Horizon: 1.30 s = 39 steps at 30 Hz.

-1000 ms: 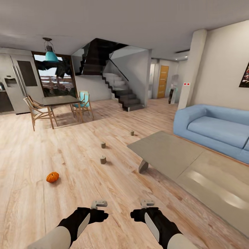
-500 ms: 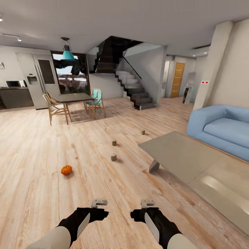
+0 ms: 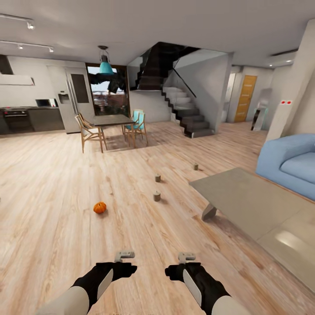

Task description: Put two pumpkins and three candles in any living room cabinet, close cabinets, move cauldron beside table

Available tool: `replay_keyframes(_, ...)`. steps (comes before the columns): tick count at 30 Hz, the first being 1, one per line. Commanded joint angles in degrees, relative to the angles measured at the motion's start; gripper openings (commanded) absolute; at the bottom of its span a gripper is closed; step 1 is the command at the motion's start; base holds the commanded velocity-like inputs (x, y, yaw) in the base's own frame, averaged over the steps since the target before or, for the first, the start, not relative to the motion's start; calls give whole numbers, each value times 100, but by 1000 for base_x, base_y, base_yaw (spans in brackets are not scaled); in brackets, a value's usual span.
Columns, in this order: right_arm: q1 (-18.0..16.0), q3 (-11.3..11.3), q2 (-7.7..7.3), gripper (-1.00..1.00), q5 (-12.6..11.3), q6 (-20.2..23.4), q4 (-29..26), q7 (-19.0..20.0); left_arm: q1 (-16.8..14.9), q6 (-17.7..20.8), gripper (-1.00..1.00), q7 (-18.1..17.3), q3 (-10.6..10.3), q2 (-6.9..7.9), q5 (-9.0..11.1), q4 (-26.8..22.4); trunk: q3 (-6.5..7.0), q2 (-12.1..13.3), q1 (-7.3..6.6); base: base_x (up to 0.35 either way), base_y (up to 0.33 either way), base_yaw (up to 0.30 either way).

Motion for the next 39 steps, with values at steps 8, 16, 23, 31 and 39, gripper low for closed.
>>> replay_keyframes(8, -2, 20, 0, 100, -54, 23, -9, -43, -1, 45, 100, -13, 2, 1, 5, -10, -55, -3, -1, 0, 0, 236)
replay_keyframes(16, -2, 18, 0, 100, -55, 23, -3, -42, -1, 38, 100, -13, 1, 7, 6, -11, -104, -3, -1, 0, 0, 235)
replay_keyframes(23, -2, 20, 0, 100, -55, 23, 0, -41, -1, 37, 100, -21, 1, 6, 6, -12, -147, -3, -1, -90, 0, 235)
replay_keyframes(31, -2, 23, 0, 100, -55, 23, 0, -41, -1, 37, 100, -28, -5, 7, 5, -18, -196, -3, -1, -119, 0, 235)
replay_keyframes(39, -2, 24, 0, 100, -55, 23, 5, -41, -1, 37, 100, -37, -7, 8, 5, -20, -245, -3, -1, -11, 0, 235)
